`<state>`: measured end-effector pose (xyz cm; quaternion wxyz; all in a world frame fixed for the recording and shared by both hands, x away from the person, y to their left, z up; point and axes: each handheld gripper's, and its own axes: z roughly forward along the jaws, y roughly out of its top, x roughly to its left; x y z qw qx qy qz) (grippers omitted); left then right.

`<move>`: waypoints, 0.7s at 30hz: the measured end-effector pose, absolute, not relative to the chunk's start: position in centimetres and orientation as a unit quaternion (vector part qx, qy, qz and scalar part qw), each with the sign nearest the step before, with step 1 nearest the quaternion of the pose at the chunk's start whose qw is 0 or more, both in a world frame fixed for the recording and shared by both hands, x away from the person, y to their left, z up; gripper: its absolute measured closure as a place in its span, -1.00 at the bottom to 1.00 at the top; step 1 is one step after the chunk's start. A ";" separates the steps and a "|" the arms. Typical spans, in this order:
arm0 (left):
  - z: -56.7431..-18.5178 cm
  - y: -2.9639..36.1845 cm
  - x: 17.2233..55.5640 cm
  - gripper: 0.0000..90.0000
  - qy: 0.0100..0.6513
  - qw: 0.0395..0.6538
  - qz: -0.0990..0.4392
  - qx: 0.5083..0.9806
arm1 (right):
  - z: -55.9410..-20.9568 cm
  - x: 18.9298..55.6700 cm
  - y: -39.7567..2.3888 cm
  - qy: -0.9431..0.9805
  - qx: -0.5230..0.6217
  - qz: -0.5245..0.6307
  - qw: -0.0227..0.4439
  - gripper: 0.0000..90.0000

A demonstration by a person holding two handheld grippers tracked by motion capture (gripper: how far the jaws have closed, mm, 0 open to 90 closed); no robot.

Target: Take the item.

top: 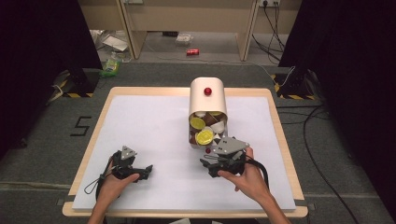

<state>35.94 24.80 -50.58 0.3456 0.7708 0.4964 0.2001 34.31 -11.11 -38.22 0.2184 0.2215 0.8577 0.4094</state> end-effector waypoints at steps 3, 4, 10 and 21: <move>-50.6 24.8 35.9 -1.00 0.496 0.345 0.200 0.772 | -38.2 34.3 -11.1 0.860 0.220 0.406 0.216 -0.53; -50.6 24.8 35.9 -1.00 0.496 0.345 0.200 0.772 | -38.2 34.3 -11.1 0.861 0.220 0.405 0.214 -0.53; -50.6 24.8 35.9 -1.00 0.496 0.345 0.200 0.771 | -37.9 34.4 -11.3 0.859 0.226 0.413 0.203 -0.48; -50.6 24.8 35.9 -1.00 0.496 0.345 0.200 0.771 | -36.3 34.7 -12.7 0.832 0.244 0.453 0.208 -0.41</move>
